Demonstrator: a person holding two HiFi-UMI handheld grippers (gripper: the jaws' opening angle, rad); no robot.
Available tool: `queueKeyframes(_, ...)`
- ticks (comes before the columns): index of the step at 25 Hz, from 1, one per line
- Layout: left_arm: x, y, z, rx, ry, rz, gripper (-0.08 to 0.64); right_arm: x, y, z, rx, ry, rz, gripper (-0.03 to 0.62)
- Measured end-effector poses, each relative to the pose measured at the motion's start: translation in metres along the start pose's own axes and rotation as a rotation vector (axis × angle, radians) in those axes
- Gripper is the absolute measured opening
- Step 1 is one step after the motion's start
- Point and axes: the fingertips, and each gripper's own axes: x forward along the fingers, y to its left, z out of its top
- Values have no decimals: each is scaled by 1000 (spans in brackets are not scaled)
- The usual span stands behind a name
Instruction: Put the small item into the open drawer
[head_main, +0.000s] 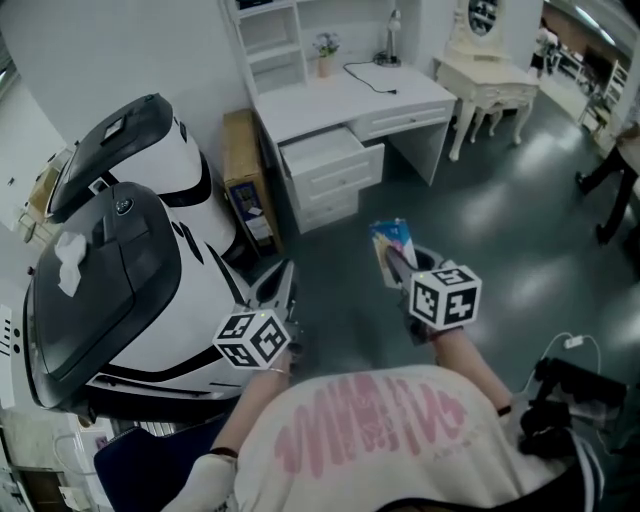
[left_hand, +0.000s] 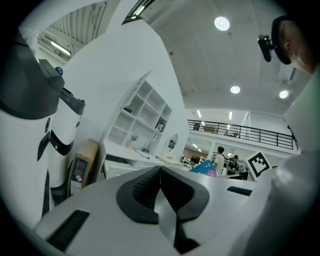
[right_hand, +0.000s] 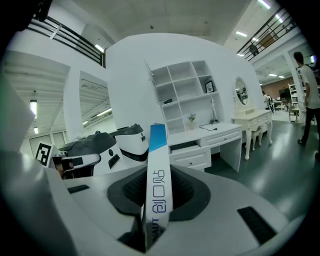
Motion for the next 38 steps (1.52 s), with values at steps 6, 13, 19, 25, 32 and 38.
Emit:
queueKeyframes(6, 27, 26, -21, -34, 55, 29, 29, 34, -14, -15, 20, 58, -7, 89)
queueKeyframes(13, 68, 50, -24, -83, 85, 7, 29, 77, -37, -5, 63, 80, -20, 89)
queueKeyframes(19, 121, 80, -9, -82, 76, 17, 29, 131, -65, 19, 66, 77, -13, 89)
queueKeyframes(25, 187, 115, 25, -95, 41, 40, 29, 200, -95, 70, 60, 72, 16, 89)
queueKeyframes(32, 271, 138, 70, -72, -28, 50, 29, 280, -135, 137, 34, 48, 94, 89)
queueKeyframes(38, 319, 170, 91, -60, -61, 102, 29, 339, -155, 181, 13, 20, 143, 90)
